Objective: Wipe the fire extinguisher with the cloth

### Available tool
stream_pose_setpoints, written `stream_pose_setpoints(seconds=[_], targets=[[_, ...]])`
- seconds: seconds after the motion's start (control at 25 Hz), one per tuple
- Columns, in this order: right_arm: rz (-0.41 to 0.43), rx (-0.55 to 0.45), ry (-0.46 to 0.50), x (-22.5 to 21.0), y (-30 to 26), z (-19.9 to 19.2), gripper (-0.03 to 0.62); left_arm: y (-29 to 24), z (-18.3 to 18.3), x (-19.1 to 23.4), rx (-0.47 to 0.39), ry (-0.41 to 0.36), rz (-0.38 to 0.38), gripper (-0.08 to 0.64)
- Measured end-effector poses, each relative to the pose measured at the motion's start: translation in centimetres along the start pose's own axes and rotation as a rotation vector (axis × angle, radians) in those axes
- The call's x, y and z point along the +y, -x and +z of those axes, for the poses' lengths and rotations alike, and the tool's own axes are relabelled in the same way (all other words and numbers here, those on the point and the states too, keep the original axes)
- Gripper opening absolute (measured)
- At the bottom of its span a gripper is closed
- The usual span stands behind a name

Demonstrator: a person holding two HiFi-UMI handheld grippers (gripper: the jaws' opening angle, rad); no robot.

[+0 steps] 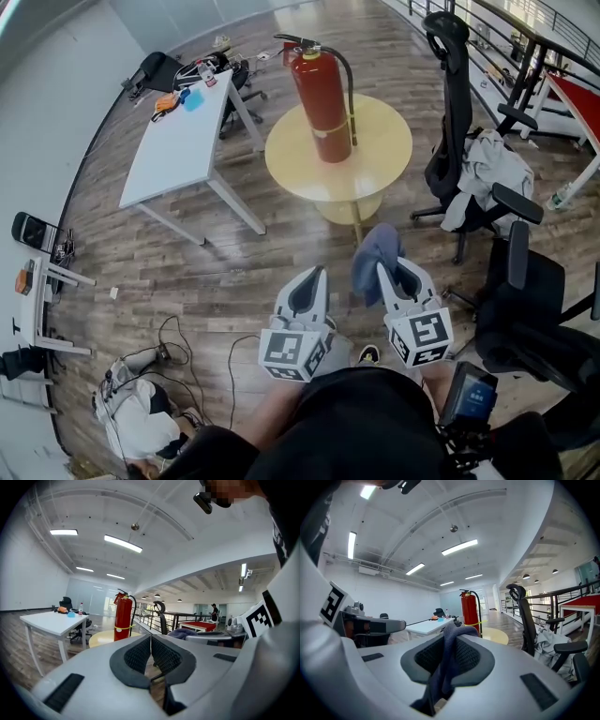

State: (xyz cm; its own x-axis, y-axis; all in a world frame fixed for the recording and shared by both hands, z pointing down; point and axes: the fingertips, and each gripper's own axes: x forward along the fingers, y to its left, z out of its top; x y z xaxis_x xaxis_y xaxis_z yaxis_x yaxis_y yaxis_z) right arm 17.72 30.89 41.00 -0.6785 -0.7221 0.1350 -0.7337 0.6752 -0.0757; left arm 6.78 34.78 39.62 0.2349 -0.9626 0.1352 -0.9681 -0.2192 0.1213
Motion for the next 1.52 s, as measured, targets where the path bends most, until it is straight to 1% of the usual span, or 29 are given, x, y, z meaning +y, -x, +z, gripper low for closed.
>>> stream_pose_setpoints(seconds=[0.08, 0.2, 0.36, 0.52, 0.68, 0.96, 1.12, 1.32, 1.52], targets=[[-0.014, 0.007, 0.003, -0.5, -1.0, 0.0, 0.055, -0.9, -0.1, 0.7, 0.010, 0.004, -0.003, 0.025], [-0.011, 0.013, 0.045, -0.7, -2.7, -0.1, 0.055, -2.6, -0.4, 1.8, 0.027, 0.012, -0.017, 0.025], [-0.017, 0.031, 0.075, -2.0, -6.6, 0.0, 0.057, -6.2, -0.5, 4.7, 0.043, 0.025, -0.034, 0.025], [-0.032, 0.048, 0.056, -3.8, -11.6, 0.3, 0.057, -10.6, -0.1, 8.6, 0.052, 0.034, -0.051, 0.025], [-0.057, 0.055, 0.048, -5.2, -16.6, 1.6, 0.057, -14.5, 1.5, 12.5, 0.042, 0.040, -0.072, 0.025], [-0.101, 0.062, 0.036, -6.5, -23.7, 2.8, 0.057, -19.4, 2.7, 18.2, 0.046, 0.056, -0.104, 0.025], [-0.124, 0.069, 0.033, -7.2, -25.9, 3.0, 0.057, -21.7, 2.8, 19.8, 0.057, 0.065, -0.130, 0.025], [-0.125, 0.087, 0.022, -8.4, -27.9, 3.0, 0.057, -25.1, 3.1, 20.3, 0.078, 0.073, -0.163, 0.025], [-0.122, 0.096, 0.008, -11.0, -30.0, 2.5, 0.057, -28.4, 3.4, 20.8, 0.082, 0.062, -0.164, 0.025]])
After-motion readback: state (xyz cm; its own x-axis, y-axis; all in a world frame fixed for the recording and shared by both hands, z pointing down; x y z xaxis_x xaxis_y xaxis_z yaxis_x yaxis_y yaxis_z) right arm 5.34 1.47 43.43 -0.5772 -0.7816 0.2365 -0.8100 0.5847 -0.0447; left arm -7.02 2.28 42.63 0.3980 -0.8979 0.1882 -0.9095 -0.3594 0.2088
